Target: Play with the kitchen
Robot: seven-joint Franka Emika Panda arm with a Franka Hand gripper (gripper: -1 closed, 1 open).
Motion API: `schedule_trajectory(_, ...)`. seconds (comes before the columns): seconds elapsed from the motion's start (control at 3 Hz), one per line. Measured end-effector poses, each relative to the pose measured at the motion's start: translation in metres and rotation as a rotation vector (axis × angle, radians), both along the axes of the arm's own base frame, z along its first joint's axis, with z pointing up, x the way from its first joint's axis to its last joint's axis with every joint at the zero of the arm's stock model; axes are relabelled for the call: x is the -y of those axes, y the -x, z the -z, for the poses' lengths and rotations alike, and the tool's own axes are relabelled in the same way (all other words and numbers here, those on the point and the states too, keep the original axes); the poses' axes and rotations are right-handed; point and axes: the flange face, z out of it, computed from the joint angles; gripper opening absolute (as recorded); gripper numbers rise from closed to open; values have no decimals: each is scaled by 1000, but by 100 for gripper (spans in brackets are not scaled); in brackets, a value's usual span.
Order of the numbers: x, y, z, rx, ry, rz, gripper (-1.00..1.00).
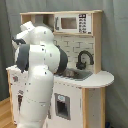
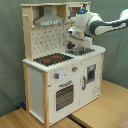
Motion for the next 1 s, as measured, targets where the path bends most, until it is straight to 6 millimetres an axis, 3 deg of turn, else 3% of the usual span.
schedule_trajectory(0.33, -10, 20, 2, -28, 58, 22, 100)
schedule_trajectory(1.0, -55, 78, -2, 36, 233, 3, 100)
